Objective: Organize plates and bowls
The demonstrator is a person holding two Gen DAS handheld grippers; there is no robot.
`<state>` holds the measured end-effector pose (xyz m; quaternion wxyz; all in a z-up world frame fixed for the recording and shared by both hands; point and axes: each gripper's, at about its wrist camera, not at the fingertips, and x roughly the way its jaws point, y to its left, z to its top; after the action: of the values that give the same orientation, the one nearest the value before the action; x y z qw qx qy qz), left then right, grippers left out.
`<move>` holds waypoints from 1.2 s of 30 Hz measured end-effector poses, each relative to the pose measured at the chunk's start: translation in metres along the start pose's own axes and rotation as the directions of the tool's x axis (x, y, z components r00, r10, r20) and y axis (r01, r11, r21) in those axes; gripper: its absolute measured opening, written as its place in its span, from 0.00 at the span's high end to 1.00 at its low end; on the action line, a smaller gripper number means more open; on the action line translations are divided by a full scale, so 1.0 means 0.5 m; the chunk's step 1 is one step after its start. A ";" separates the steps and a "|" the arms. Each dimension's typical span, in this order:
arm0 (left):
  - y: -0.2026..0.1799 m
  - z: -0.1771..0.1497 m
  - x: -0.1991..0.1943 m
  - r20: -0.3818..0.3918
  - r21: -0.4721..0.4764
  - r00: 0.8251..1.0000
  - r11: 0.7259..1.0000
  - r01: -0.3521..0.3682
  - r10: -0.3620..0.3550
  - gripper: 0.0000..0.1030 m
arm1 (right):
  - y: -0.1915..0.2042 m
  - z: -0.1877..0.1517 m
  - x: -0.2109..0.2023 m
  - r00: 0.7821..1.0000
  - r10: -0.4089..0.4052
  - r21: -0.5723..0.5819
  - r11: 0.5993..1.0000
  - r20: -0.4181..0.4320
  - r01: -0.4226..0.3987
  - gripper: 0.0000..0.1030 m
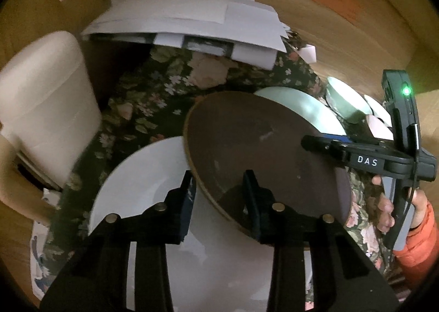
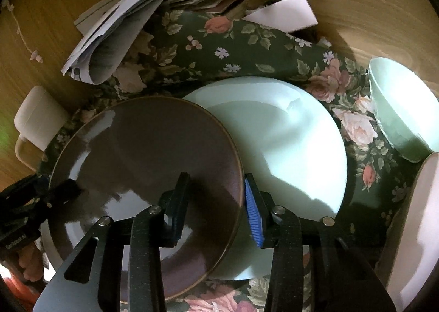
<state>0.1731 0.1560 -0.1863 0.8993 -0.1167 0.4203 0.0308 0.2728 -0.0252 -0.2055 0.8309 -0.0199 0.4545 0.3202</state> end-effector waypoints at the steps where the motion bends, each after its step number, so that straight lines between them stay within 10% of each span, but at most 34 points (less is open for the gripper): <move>1: -0.003 -0.001 0.002 -0.005 0.002 1.000 1.000 0.001 -0.001 0.66 | 0.004 -0.001 -0.005 1.000 -0.006 -0.009 1.000 0.006 0.006 0.66; 36: -0.069 -0.040 -0.097 0.086 0.031 0.996 0.999 0.029 -0.032 0.66 | 0.018 -0.118 -0.190 0.985 -0.067 0.077 0.995 0.156 0.056 0.68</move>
<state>0.1319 0.1199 -0.1554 0.9187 -0.1081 0.3795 0.0159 0.1877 -0.0860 -0.1648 0.8741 0.0217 0.3976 0.2782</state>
